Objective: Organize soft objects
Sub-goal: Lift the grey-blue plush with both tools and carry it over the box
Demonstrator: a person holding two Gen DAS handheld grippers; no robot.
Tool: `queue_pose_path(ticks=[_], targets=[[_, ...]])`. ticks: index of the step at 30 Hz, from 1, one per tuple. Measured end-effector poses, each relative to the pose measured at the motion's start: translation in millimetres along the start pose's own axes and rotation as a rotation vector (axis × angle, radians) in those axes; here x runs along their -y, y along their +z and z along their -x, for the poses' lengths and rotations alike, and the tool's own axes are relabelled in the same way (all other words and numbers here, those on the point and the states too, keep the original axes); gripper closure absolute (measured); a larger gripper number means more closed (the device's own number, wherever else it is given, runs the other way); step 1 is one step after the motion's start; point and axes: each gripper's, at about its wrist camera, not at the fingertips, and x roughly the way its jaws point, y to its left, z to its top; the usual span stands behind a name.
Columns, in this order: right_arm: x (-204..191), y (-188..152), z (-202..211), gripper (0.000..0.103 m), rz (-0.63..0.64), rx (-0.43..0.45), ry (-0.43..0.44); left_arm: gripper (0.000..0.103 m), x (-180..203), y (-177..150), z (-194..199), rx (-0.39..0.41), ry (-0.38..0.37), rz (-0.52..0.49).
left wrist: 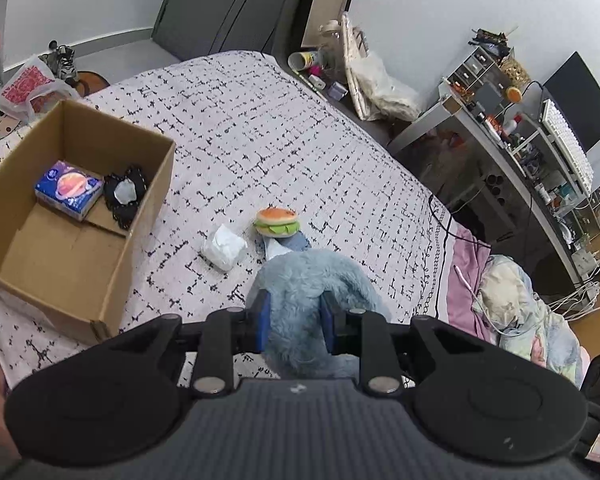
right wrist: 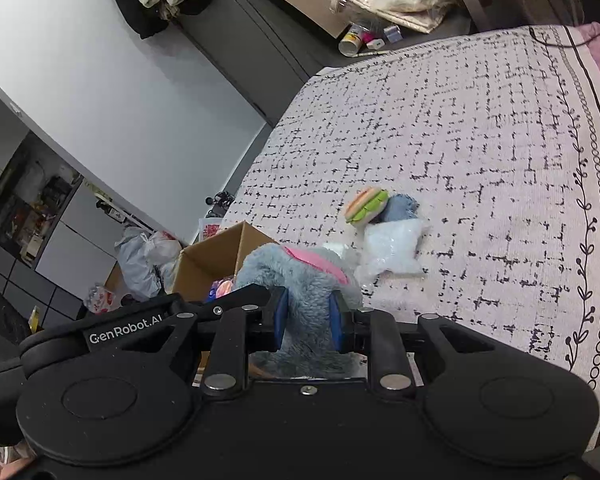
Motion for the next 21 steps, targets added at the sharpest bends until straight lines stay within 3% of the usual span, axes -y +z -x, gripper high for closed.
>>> queue_pose_path(ticks=[21], targets=[[-89, -11, -40, 0.080, 0.101, -0.009, 0.019, 0.078, -81, 34, 43, 0.086, -0.022, 0.103]])
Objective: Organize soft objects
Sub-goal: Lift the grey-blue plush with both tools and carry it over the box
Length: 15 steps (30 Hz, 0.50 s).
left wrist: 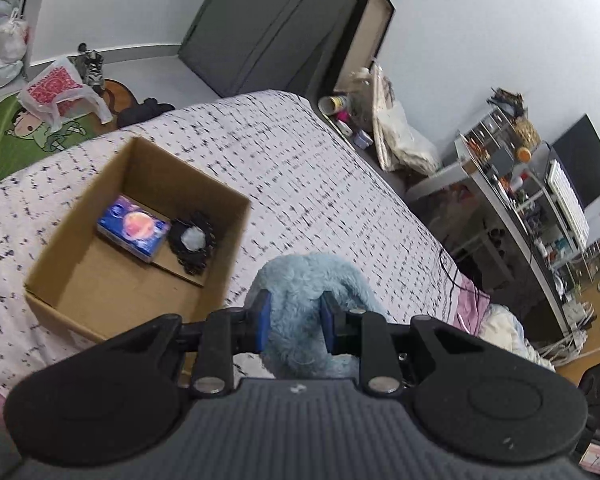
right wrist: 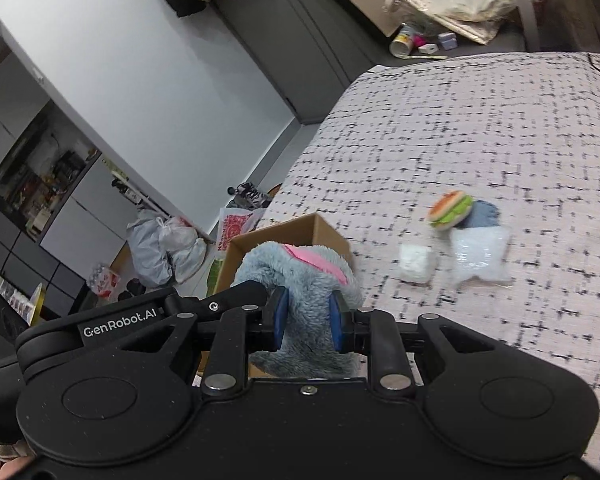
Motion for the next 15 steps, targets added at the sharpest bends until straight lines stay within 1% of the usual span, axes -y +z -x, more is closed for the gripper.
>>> queue_pose_path(ticks=[4, 8, 15], targets=[[-13, -2, -13, 0.080, 0.006, -0.006, -0.001, 0.078, -16, 9, 2, 0.006, 0.007, 0.020], [-22, -4, -27, 0.080, -0.015, -0.008, 0.008, 0.078, -32, 19, 3, 0.009, 0.009, 0.036], [-38, -9, -57, 0.080, -0.029, -0.020, 0.016, 0.078, -61, 35, 0, 0.016, 0.033, 0.061]])
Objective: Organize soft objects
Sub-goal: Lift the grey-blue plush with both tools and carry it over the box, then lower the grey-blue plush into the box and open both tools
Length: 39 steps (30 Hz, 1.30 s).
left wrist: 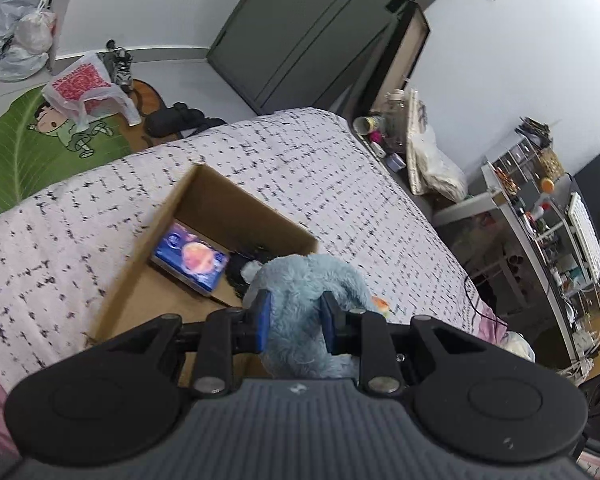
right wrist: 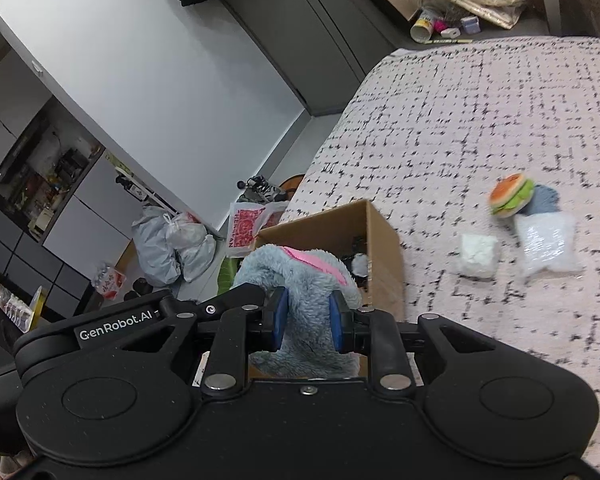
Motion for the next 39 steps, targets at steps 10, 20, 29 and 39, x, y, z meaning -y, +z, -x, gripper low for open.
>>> queue_pose_path(ticks=[10, 20, 29, 39], targets=[[-18, -7, -50, 0.080, 0.033, -0.081, -0.041, 0.078, -44, 13, -22, -0.027, 0.055, 0.071], [-19, -6, -75, 0.077, 0.025, -0.121, -0.055, 0.078, -59, 21, -38, -0.055, 0.097, 0.086], [-14, -6, -68, 0.064, 0.004, -0.129, -0.043, 0.069, -50, 24, -37, -0.051, 0.113, 0.070], [-7, -1, -32, 0.057, 0.015, -0.091, -0.017, 0.044, -22, 17, -17, -0.025, 0.158, 0.009]])
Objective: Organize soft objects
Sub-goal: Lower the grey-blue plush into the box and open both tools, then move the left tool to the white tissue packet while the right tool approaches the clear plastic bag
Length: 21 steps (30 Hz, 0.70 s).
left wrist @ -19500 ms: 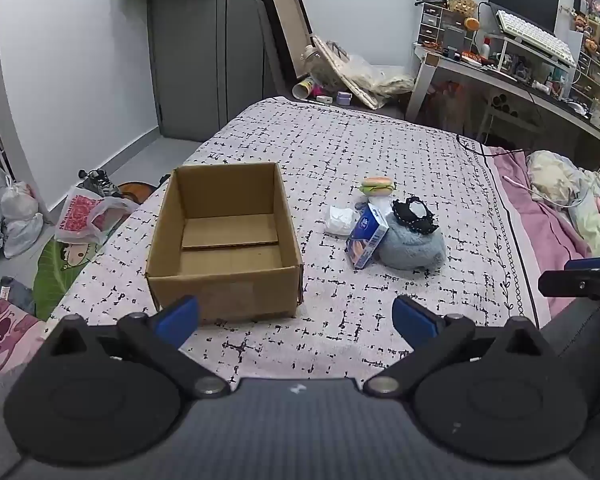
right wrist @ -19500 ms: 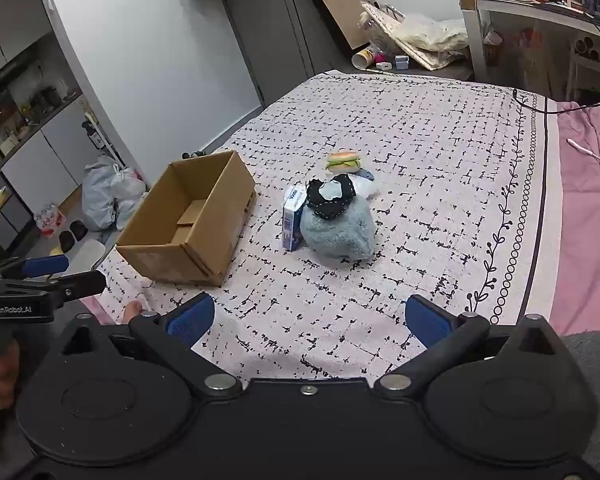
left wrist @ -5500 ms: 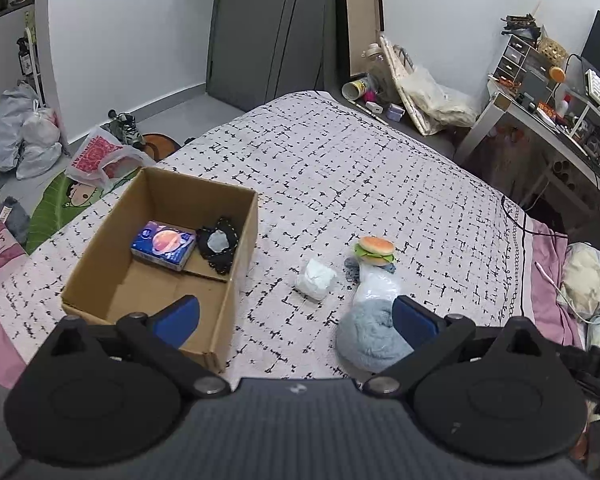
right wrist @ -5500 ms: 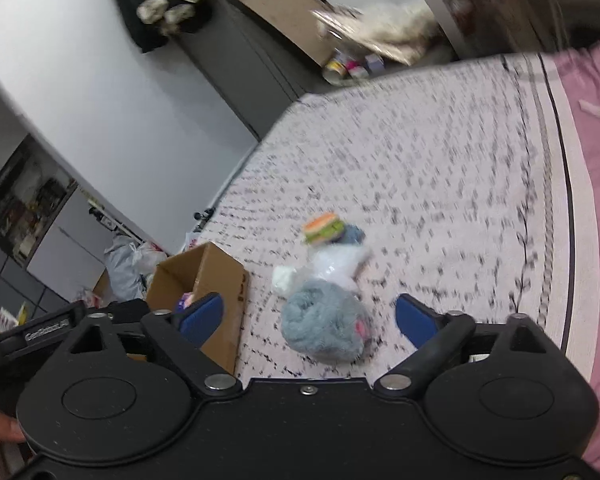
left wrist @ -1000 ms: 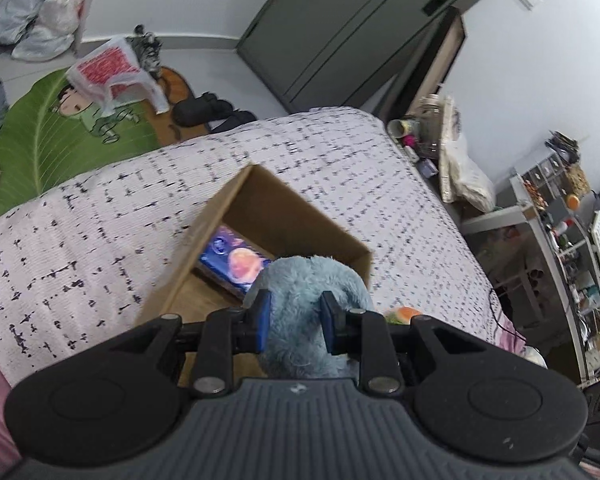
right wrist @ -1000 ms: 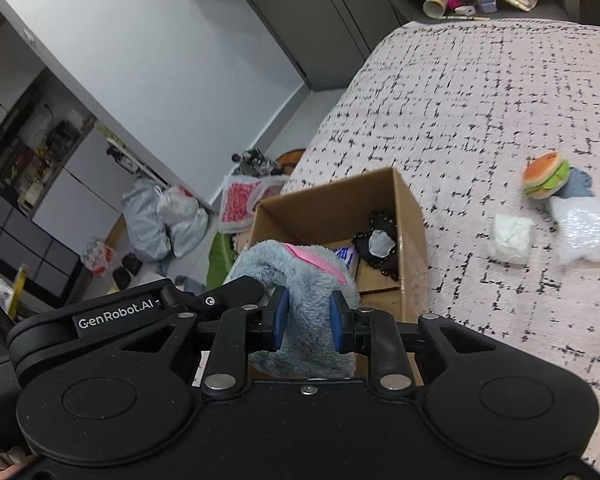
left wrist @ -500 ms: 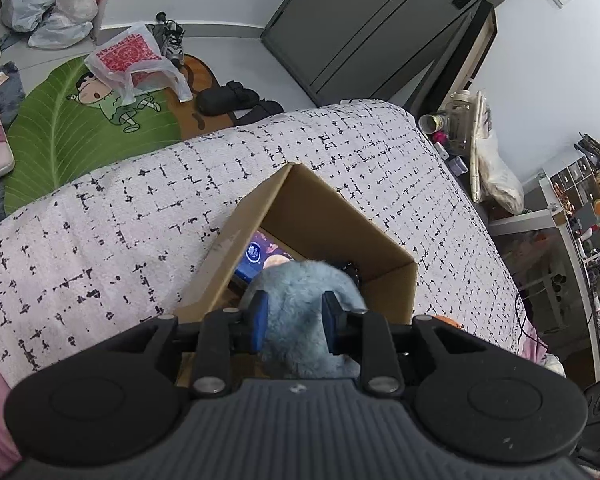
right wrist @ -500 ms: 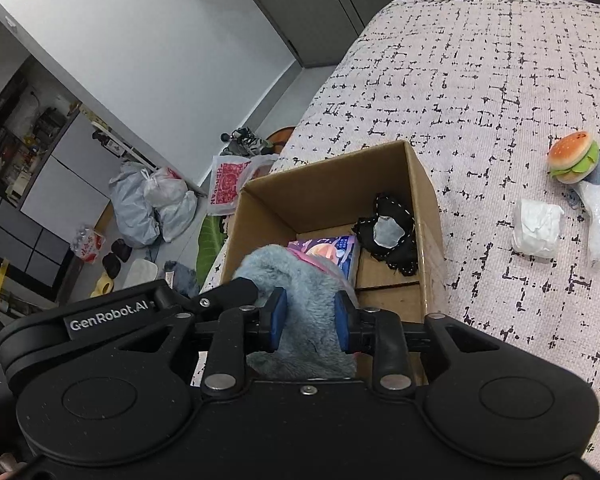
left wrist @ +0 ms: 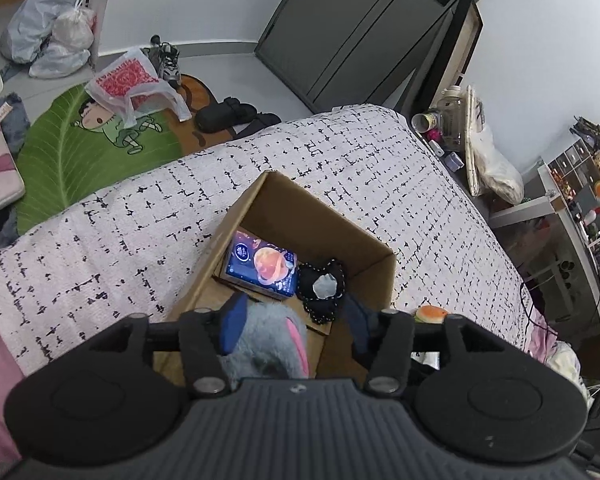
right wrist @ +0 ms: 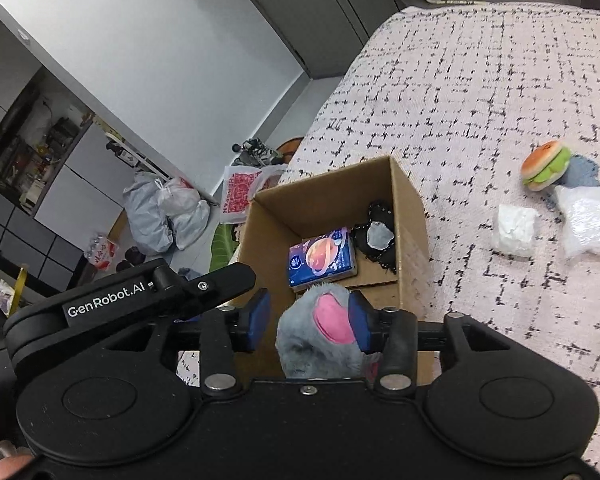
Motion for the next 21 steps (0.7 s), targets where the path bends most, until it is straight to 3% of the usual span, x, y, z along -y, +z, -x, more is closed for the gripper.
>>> queue_pose_path(ticks=[5, 14, 21], targets=[[8, -2, 21, 0.046, 0.005, 0.032, -0.005, 0.029, 15, -8, 14, 0.027, 0.030, -0.036], [27, -5, 58, 0.023, 0.025, 0.082, -0.022, 0.018, 40, -25, 31, 0.039, 0.066, -0.095], [50, -7, 80, 0.016, 0.003, 0.111, -0.024, 0.008, 61, -38, 39, 0.052, 0.097, -0.147]])
